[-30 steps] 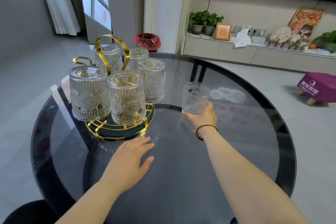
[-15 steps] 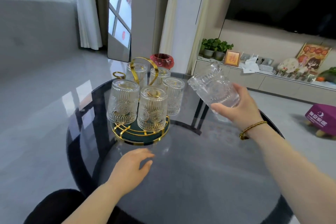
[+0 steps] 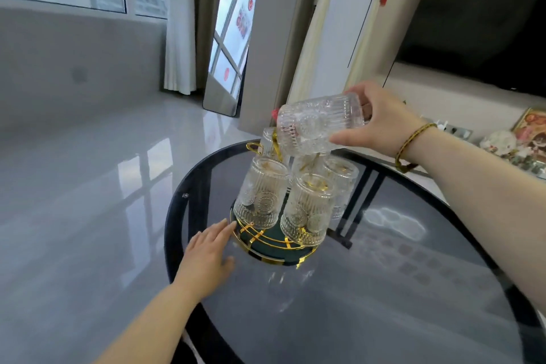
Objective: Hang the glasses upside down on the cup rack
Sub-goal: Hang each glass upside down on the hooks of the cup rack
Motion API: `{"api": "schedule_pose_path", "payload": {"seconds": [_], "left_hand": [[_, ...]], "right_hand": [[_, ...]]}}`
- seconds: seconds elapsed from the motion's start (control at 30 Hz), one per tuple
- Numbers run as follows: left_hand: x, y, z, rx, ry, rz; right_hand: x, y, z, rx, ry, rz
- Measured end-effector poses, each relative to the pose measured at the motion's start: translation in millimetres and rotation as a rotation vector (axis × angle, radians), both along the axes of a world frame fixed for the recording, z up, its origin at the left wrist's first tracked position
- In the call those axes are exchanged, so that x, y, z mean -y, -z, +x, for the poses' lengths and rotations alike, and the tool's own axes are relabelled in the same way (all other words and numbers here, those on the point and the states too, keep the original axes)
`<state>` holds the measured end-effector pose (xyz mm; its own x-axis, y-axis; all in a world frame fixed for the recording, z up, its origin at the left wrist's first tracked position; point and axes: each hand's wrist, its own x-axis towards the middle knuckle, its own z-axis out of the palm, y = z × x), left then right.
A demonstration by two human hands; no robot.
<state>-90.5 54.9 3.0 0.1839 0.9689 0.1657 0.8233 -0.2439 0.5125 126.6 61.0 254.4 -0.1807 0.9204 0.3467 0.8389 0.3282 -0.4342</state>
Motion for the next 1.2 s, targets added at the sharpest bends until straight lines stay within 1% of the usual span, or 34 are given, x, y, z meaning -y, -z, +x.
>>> {"api": "schedule_pose_path", "payload": {"seconds": [0.17, 0.43, 0.57, 0.67, 0.8, 1.03, 1.13, 1.2], "left_hand": [[-8, 4, 3, -0.052, 0.047, -0.033], [-6, 6, 0, 0.014, 0.058, -0.013], [-7, 6, 0, 0.040, 0.059, -0.017], [-6, 5, 0, 0.046, 0.066, -0.019], [-8, 5, -2, 0.052, 0.073, -0.012], [-10, 7, -4, 0.074, 0.072, -0.023], [-10, 8, -4, 0.064, 0.072, -0.030], [-11, 8, -4, 0.058, 0.070, -0.037]], "right_hand": [[-31, -9, -30, 0.104, -0.017, 0.007], [-68, -14, -71, 0.215, -0.054, -0.088], [-83, -14, -84, 0.343, -0.059, -0.110], [-91, -13, -92, 0.402, -0.060, -0.146], [-99, -3, -102, 0.464, -0.060, -0.207], [-107, 27, -109, 0.518, -0.071, -0.278], [-107, 39, -111, 0.594, -0.081, -0.298], [-106, 43, -113, 0.680, -0.072, -0.278]]}}
